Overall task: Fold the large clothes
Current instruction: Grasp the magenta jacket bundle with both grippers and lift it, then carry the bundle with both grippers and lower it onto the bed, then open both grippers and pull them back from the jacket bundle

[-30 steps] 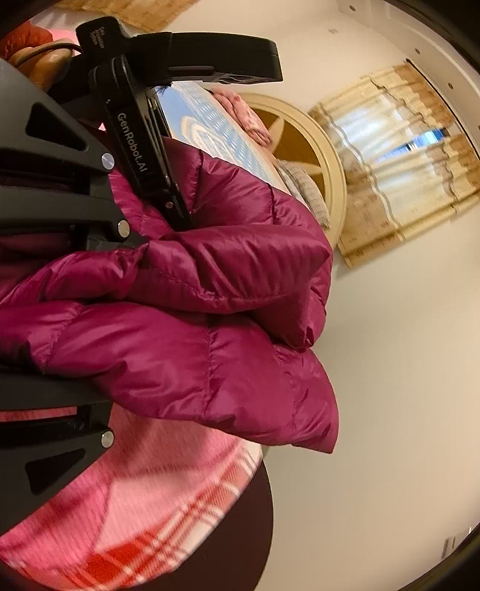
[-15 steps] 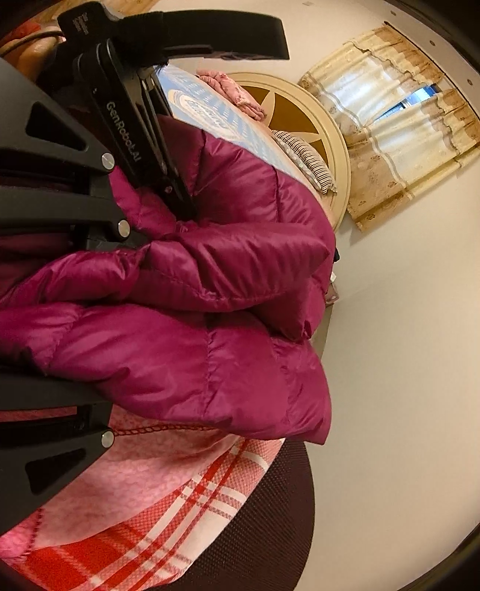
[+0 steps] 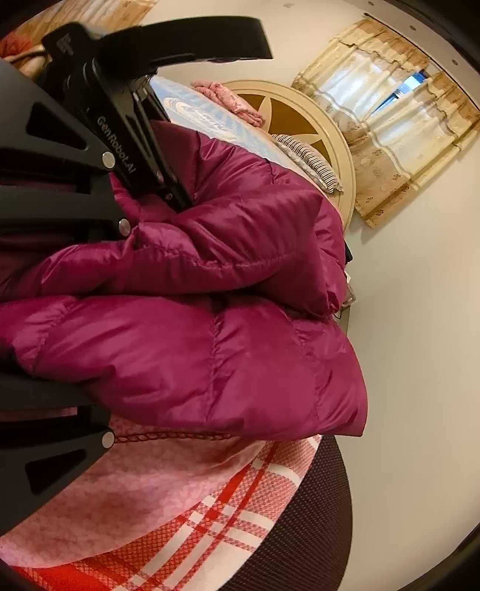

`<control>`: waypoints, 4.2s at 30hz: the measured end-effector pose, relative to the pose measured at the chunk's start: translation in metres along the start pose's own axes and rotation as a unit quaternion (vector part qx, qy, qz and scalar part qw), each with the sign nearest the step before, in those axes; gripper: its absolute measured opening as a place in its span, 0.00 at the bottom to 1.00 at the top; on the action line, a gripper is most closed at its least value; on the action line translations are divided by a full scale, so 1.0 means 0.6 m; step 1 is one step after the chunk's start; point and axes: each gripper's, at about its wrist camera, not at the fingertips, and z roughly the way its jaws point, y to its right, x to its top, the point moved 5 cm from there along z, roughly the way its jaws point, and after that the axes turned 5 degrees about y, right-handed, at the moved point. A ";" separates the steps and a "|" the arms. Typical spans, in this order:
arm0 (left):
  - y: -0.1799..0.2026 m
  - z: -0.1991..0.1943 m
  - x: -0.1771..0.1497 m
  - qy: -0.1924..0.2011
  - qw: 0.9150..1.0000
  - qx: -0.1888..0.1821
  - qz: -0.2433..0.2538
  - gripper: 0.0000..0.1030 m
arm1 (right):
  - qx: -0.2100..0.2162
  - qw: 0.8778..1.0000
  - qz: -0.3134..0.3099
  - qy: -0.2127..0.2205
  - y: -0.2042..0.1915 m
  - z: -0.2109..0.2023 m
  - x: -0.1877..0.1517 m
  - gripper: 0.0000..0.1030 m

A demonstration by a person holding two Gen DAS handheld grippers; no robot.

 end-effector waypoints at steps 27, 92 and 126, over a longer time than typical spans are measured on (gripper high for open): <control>0.023 -0.028 -0.012 0.007 1.000 0.013 0.023 0.71 | -0.077 0.994 -0.073 0.029 -0.029 -0.051 0.071 0.20; -0.027 -0.156 -0.055 0.014 1.000 -0.024 0.008 0.85 | -0.098 0.984 -0.114 0.092 -0.049 -0.243 -0.066 0.19; -0.023 -0.518 -0.156 0.216 0.974 0.063 0.033 1.00 | -0.082 0.968 -0.146 0.187 -0.164 -0.552 -0.202 0.70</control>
